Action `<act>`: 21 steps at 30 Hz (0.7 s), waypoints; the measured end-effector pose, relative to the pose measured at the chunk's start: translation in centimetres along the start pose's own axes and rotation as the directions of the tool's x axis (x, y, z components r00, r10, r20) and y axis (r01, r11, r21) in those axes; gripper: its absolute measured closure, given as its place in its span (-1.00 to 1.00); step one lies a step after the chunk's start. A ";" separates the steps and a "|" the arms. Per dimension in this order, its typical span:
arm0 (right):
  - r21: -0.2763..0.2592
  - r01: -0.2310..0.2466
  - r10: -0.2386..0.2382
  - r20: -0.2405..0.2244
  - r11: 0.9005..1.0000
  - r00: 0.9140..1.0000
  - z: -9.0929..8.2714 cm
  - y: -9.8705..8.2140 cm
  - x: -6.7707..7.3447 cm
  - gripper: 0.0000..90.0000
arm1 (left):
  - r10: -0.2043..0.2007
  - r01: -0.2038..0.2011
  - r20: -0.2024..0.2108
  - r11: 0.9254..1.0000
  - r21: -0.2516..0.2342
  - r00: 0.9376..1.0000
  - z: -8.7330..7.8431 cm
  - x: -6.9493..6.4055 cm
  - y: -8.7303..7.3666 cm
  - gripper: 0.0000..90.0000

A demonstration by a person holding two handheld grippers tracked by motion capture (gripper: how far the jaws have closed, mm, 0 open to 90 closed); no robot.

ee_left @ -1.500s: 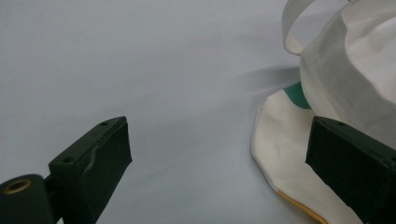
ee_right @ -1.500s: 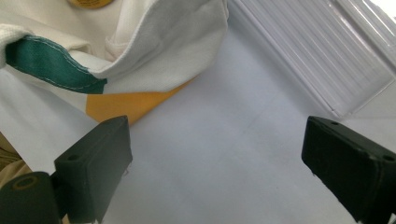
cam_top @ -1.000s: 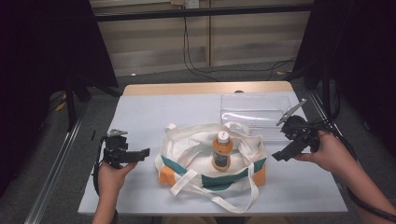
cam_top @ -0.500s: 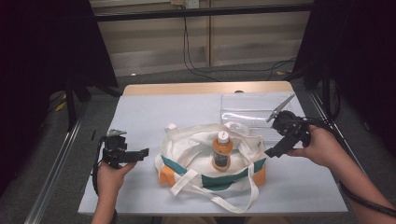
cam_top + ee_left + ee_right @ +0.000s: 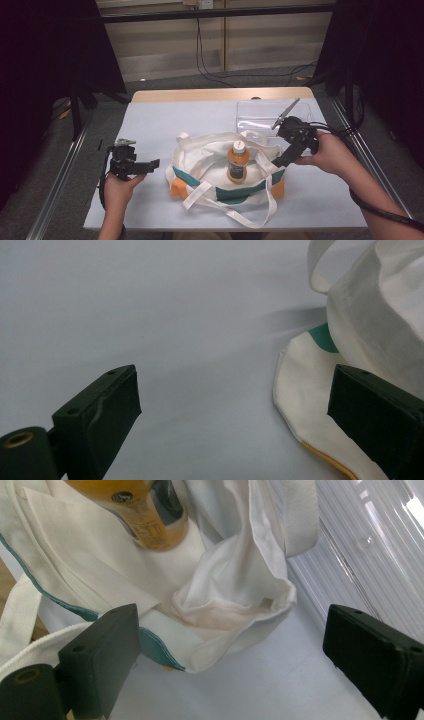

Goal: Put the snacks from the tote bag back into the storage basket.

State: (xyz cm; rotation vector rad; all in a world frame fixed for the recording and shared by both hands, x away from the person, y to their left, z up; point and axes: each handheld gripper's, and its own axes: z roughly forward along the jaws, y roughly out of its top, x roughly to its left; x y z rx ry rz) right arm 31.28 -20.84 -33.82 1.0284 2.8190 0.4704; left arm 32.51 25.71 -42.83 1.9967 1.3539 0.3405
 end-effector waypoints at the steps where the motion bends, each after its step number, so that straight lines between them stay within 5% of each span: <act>1: -0.001 0.006 -0.006 -0.003 1.000 1.000 0.0 0.1 0.0 -0.82 | 0.000 0.000 0.000 1.000 0.000 1.000 0.0 0.0 0.0 -0.86; 21: 0.022 0.034 -0.034 -0.017 0.999 0.999 0.8 2.5 1.3 -0.82 | 0.003 -0.003 0.000 1.000 0.013 1.000 0.1 -0.1 0.0 -0.85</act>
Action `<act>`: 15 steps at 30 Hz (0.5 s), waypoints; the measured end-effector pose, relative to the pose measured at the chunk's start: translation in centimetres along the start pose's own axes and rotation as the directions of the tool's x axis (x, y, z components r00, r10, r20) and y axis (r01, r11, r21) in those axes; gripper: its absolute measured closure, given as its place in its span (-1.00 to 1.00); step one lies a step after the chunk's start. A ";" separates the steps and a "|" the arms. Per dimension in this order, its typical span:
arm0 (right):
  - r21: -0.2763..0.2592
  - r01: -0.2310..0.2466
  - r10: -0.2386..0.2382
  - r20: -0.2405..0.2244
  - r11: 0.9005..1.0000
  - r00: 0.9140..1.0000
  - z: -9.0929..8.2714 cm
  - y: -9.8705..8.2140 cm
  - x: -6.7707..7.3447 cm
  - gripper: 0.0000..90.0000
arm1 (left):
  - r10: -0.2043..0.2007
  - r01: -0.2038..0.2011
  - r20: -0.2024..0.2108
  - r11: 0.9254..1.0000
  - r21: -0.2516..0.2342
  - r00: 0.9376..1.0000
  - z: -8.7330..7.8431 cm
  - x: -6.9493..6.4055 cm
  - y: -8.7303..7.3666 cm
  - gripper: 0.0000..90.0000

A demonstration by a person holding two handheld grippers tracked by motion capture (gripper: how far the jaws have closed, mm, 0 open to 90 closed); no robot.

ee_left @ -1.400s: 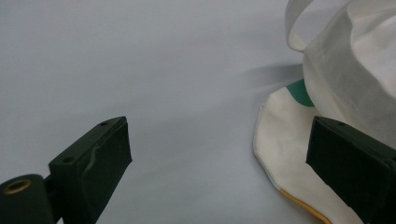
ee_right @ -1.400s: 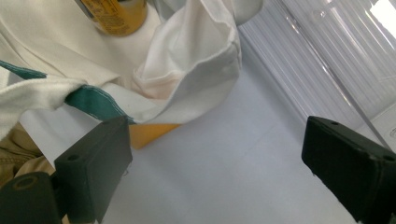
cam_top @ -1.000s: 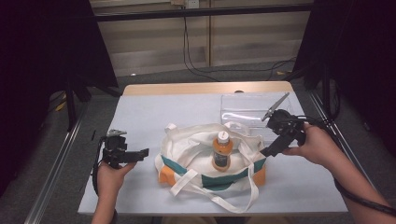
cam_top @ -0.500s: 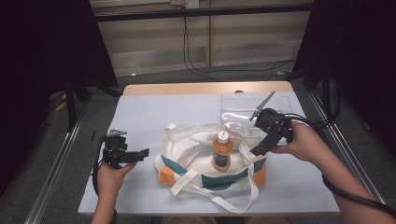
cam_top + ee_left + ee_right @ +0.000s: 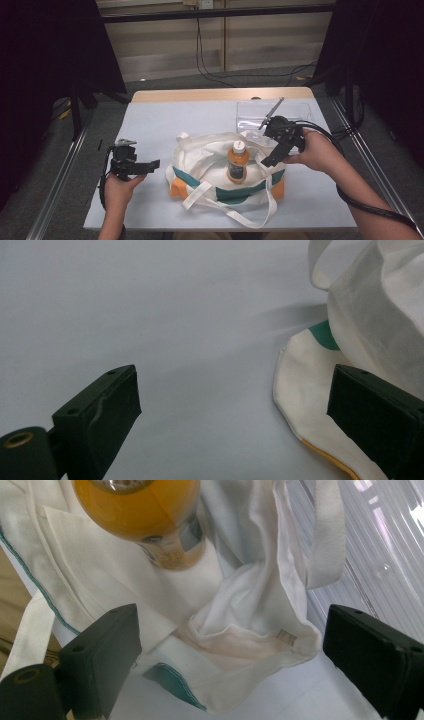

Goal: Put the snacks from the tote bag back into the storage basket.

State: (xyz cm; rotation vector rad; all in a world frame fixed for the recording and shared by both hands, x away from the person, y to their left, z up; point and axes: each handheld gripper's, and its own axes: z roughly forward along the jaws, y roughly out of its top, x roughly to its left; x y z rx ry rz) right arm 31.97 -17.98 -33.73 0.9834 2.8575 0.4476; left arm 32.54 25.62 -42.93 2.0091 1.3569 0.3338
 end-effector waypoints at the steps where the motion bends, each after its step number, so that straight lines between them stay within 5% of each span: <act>1: 0.002 0.003 -0.003 -0.002 1.000 1.000 0.1 0.2 0.1 -0.82 | -0.001 0.001 0.001 1.000 0.000 1.000 0.0 0.0 0.0 -0.86; 15: 0.022 0.031 -0.031 -0.018 0.999 0.999 1.1 1.6 1.1 -0.82 | -0.003 0.003 -0.002 1.000 0.002 1.000 0.0 0.1 0.0 -0.86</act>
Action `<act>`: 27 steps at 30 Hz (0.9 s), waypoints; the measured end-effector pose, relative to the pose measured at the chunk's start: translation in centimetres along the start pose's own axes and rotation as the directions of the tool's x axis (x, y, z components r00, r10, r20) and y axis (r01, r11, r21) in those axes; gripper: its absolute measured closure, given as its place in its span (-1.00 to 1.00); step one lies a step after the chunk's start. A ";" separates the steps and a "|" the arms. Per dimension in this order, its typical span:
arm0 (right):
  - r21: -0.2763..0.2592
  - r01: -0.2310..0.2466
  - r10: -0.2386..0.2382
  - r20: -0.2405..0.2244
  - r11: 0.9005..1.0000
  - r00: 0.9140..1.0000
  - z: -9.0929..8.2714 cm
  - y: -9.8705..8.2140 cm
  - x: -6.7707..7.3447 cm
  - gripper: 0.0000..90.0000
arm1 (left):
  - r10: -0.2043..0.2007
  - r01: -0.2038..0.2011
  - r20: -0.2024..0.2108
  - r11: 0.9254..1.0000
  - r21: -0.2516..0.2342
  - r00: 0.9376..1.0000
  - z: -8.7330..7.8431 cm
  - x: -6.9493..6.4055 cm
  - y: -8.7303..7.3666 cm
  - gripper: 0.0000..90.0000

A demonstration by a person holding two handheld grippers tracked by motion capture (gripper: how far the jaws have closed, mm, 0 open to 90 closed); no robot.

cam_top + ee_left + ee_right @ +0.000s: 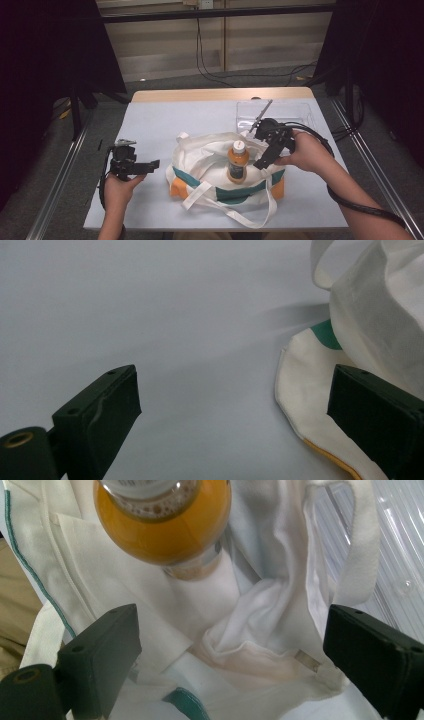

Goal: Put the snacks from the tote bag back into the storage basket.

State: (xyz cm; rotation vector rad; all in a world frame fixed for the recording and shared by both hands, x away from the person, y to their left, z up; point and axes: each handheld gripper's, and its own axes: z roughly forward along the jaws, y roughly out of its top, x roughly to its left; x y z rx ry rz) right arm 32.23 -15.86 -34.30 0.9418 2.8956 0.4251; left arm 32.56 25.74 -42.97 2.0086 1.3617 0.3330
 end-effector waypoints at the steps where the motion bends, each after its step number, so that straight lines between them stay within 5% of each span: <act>1: 0.000 0.000 0.000 0.000 1.000 1.000 0.0 0.0 0.0 -0.82 | -0.001 0.001 0.001 1.000 -0.001 1.000 0.0 0.0 0.0 -0.86; 27: 0.026 0.030 -0.029 -0.032 0.999 0.999 1.6 2.8 1.6 -0.81 | -0.004 0.004 0.007 1.000 0.003 1.000 0.1 0.0 0.0 -0.86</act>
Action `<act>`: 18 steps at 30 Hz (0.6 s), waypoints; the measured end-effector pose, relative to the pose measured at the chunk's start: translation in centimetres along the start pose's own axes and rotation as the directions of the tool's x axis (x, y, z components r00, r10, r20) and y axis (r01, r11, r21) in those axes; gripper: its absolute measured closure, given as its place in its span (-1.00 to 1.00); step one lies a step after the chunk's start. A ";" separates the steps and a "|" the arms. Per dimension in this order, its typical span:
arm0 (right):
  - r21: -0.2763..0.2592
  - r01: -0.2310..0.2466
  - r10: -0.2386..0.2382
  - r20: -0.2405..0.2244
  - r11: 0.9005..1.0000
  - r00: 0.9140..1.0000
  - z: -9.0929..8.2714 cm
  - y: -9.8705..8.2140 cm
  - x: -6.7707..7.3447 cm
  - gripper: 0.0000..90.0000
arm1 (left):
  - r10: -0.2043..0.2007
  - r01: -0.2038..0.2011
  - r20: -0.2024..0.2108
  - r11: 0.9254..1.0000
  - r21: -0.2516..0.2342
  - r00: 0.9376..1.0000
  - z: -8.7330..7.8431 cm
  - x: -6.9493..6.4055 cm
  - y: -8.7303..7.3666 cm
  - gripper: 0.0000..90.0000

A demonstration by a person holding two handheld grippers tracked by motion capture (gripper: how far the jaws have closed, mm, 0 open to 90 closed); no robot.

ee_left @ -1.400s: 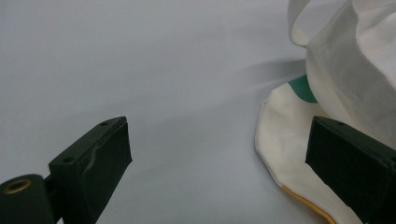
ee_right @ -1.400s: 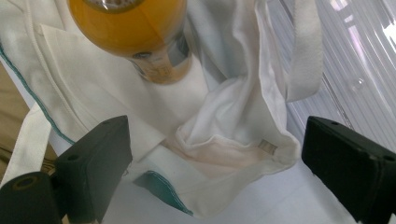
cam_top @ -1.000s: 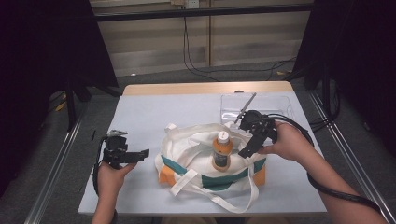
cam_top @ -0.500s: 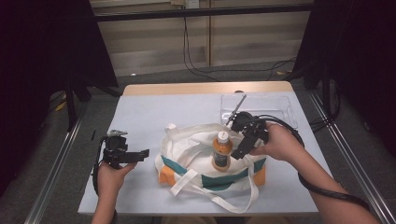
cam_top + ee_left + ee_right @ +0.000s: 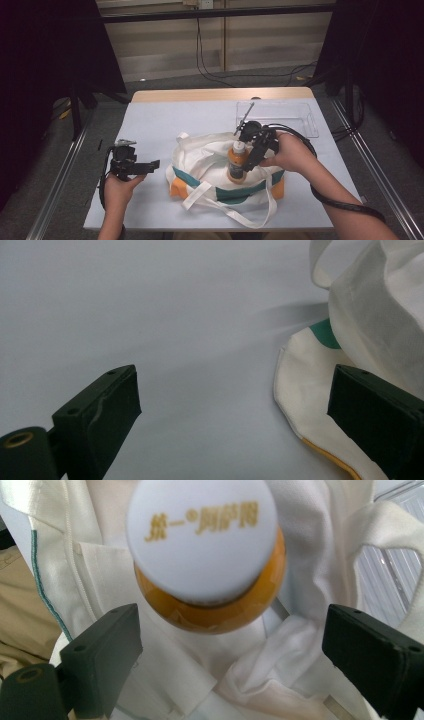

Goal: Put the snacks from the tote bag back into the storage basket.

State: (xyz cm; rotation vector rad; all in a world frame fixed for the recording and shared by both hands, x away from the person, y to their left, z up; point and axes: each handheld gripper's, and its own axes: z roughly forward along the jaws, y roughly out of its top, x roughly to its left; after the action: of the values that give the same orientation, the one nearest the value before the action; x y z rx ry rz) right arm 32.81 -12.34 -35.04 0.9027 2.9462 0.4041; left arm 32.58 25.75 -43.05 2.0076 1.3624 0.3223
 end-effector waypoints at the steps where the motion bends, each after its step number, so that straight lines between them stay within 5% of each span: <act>1: -0.002 0.009 -0.009 0.001 1.000 1.000 0.1 0.2 0.0 -0.81 | 0.000 0.000 0.000 1.000 0.000 1.000 0.0 0.0 0.0 -0.86; 18: 0.004 0.024 -0.024 -0.020 1.000 1.000 1.3 1.7 0.5 -0.65 | 0.000 0.000 0.000 1.000 0.006 1.000 0.2 0.0 -0.1 -0.86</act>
State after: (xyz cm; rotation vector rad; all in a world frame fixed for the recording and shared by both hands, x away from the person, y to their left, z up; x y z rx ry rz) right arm 33.49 -10.39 -35.84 0.8683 2.9736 0.4078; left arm 32.63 25.73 -43.21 2.0129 1.3651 0.3188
